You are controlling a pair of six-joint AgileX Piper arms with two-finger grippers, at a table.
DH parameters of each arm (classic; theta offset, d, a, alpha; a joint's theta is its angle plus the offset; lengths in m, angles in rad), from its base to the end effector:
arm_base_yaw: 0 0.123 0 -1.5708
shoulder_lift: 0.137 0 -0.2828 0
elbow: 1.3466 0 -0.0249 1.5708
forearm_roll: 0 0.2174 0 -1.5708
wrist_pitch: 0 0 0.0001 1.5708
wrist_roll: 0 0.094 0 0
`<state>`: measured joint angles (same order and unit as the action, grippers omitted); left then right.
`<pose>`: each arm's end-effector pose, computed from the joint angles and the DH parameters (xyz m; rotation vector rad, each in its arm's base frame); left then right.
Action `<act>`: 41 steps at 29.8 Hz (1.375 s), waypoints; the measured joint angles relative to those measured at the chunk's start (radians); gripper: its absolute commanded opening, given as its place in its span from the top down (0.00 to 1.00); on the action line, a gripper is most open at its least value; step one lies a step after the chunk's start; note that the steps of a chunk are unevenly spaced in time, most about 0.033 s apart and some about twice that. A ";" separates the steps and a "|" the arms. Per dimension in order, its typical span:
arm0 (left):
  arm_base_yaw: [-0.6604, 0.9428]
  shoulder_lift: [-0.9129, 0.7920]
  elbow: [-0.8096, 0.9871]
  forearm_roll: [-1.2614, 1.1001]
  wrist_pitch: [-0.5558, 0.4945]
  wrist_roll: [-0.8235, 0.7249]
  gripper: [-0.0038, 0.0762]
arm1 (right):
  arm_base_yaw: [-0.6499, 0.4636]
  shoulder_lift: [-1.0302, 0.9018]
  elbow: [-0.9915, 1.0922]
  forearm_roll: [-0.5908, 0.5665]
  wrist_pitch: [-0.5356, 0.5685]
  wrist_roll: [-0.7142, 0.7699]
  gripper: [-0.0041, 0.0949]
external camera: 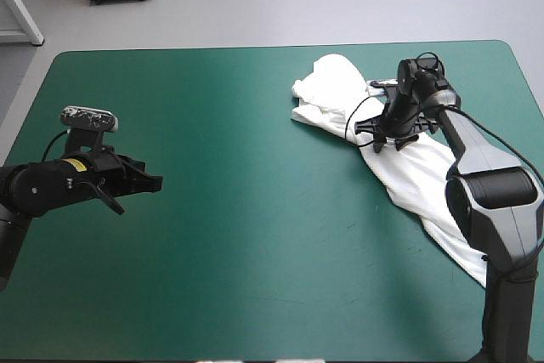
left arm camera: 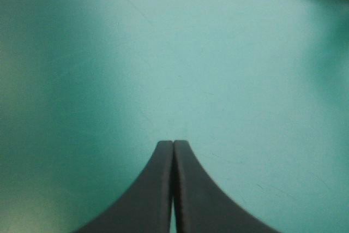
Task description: Fold the cloth
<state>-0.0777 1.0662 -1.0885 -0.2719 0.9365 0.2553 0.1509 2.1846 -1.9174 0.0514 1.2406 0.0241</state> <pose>0.1729 -0.0339 0.3689 0.3035 2.3502 -0.2526 0.4197 0.0684 0.2225 -0.1703 2.9901 0.0941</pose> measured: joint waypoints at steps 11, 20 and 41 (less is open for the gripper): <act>0.000 0.001 -0.001 -0.001 0.000 0.000 0.98 | 0.024 -0.013 0.002 0.028 -0.008 -0.016 0.96; 0.000 0.001 -0.001 -0.001 -0.001 0.000 0.98 | 0.192 -0.060 0.014 0.172 -0.014 -0.045 0.97; 0.000 0.001 -0.001 -0.003 -0.002 0.005 0.98 | 0.811 -0.060 0.050 0.240 -0.021 -0.032 0.97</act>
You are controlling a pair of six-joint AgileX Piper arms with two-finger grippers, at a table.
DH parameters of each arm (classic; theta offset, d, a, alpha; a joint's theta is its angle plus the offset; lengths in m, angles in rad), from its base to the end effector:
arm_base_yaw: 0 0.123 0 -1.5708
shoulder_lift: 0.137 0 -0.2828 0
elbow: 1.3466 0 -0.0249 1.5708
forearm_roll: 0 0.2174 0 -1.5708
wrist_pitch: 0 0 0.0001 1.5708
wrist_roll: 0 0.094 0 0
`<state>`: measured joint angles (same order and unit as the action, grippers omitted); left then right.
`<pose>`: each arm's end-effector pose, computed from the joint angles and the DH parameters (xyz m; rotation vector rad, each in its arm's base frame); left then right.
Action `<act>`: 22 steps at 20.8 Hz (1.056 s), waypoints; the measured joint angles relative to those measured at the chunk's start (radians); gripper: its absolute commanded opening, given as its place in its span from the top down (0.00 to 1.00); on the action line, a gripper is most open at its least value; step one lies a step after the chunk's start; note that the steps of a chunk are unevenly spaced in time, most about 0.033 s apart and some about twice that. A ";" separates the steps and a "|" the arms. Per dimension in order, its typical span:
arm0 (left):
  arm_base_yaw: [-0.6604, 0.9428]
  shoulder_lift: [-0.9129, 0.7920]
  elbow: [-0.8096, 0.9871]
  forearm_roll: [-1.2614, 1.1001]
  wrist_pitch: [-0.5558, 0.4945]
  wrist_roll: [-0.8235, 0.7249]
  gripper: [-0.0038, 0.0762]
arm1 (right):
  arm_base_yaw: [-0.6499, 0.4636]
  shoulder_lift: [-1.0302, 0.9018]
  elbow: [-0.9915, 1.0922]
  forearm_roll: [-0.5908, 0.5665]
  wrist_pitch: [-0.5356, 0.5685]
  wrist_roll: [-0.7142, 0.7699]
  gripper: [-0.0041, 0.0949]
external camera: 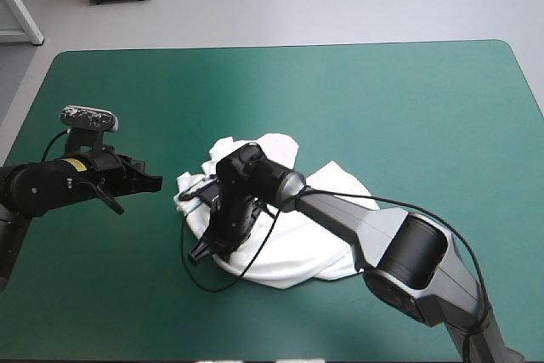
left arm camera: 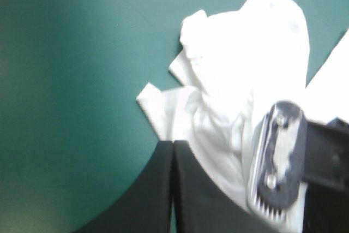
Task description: Fold the cloth
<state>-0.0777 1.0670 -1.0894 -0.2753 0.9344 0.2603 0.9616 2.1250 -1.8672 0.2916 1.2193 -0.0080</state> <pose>0.1732 -0.0341 0.3692 0.3075 2.3466 -0.2539 0.2173 0.3558 0.2397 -1.3258 2.7674 0.5157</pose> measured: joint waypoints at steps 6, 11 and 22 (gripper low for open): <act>0.000 0.000 0.000 0.000 0.000 0.003 0.98 | 0.117 -0.016 0.040 0.003 -0.001 0.017 0.88; 0.000 0.000 0.000 0.000 -0.003 0.003 0.98 | 0.114 -0.050 0.042 -0.021 0.001 0.029 0.43; 0.000 0.000 0.000 0.004 0.027 0.003 0.98 | -0.094 -0.304 0.064 -0.270 0.010 0.089 0.46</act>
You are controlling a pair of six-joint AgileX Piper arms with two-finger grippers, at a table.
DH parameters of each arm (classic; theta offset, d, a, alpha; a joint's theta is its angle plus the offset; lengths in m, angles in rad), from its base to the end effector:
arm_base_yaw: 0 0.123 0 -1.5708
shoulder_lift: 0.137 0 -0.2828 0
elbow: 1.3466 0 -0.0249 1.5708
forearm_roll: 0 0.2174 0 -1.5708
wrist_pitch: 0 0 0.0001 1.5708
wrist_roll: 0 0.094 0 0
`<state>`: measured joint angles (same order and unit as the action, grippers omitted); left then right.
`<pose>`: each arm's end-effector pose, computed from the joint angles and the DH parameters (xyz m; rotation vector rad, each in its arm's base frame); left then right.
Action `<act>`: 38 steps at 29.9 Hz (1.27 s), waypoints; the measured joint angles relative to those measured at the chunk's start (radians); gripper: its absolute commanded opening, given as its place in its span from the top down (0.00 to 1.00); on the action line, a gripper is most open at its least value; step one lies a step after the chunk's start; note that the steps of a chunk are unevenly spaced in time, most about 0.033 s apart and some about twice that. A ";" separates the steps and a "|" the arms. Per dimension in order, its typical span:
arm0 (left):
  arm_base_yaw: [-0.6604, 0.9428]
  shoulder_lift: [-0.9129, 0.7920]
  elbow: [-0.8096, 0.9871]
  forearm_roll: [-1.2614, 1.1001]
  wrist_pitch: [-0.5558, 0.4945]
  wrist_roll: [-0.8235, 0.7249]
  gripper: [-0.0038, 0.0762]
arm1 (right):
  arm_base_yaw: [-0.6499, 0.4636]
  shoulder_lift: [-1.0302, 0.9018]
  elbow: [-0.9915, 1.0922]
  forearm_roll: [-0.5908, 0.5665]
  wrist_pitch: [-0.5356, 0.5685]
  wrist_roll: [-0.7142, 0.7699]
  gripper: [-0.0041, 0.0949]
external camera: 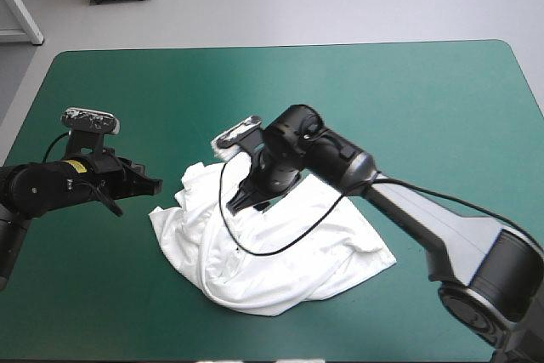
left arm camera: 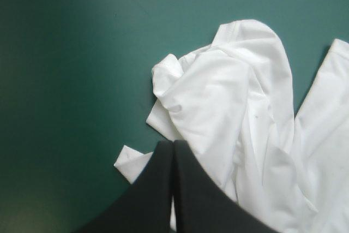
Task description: Fold the cloth
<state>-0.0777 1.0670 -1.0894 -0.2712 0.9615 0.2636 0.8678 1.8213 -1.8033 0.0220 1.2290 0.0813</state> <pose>0.1713 -0.0341 0.3675 0.3213 2.3718 -0.2529 0.2309 0.2755 0.3385 -1.0581 2.5615 0.2914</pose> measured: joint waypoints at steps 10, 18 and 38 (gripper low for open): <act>0.000 0.000 -0.014 0.086 0.124 0.000 0.91 | -0.169 -0.333 0.335 -0.028 0.010 0.036 0.46; 0.000 0.004 -0.066 0.117 0.215 0.003 0.46 | -0.210 -0.556 0.458 -0.104 0.020 0.132 0.49; 0.000 0.337 -0.026 0.138 0.124 -0.016 0.43 | -0.305 -0.601 0.467 -0.133 0.020 0.137 0.51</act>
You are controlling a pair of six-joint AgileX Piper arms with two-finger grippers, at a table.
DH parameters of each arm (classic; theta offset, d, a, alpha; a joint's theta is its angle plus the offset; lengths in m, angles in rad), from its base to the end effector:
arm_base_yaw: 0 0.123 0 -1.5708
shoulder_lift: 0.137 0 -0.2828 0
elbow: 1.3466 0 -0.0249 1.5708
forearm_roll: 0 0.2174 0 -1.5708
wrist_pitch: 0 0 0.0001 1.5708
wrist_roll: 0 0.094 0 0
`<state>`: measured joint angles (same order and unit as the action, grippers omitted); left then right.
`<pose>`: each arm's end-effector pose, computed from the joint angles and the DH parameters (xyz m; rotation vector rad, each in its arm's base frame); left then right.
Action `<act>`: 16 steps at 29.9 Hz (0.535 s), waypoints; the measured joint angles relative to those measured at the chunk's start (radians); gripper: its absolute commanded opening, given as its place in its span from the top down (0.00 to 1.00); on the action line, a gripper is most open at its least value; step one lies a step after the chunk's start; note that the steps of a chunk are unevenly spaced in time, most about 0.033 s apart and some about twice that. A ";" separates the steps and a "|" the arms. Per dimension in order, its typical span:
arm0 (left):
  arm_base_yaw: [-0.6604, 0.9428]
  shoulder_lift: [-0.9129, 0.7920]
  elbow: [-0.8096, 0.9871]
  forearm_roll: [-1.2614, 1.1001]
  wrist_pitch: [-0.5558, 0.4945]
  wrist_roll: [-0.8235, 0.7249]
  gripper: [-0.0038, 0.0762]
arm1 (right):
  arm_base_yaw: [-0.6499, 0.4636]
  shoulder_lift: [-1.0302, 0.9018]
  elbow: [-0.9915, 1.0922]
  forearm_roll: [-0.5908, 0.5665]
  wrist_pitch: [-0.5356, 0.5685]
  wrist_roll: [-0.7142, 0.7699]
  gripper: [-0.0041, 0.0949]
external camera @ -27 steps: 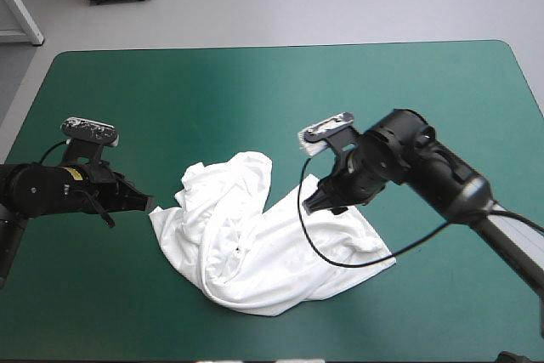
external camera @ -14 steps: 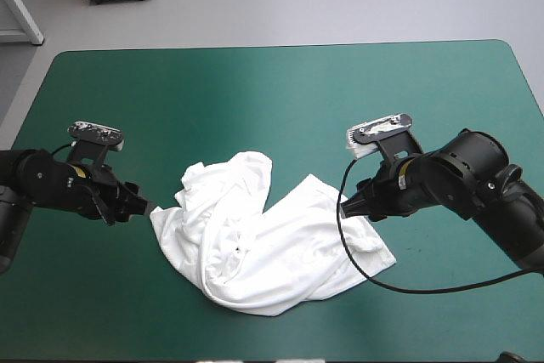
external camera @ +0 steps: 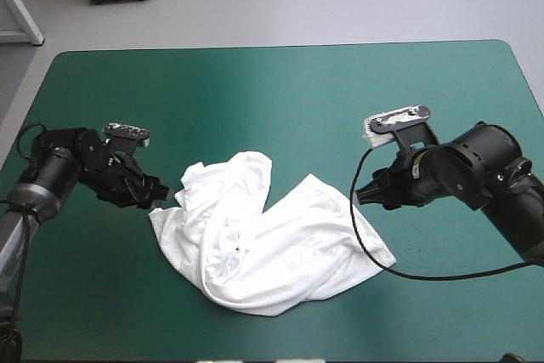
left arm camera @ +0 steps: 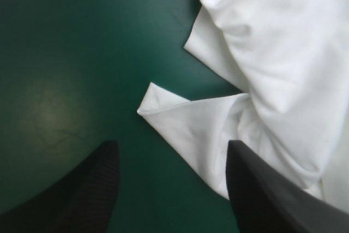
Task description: Fold the cloth
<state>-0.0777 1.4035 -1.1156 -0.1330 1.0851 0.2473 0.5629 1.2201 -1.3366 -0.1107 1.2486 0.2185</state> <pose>0.2343 -0.0293 0.2972 0.3965 2.8161 -0.1449 0.1701 0.0957 0.3869 -0.4560 2.5701 0.1293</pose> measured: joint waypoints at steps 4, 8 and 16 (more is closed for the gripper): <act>0.000 0.024 0.083 0.000 -0.060 -0.015 0.43 | -0.030 0.000 0.000 0.000 0.000 -0.021 0.51; 0.000 0.028 0.139 -0.002 -0.135 -0.024 0.43 | -0.045 0.000 0.000 0.000 0.000 -0.030 0.51; 0.000 0.123 0.172 -0.019 -0.192 -0.034 0.45 | -0.048 -0.001 0.000 0.000 0.000 -0.033 0.52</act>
<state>-0.0777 1.5266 -0.9433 -0.1524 0.8929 0.2128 0.5152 1.2192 -1.3366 -0.1107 1.2486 0.1851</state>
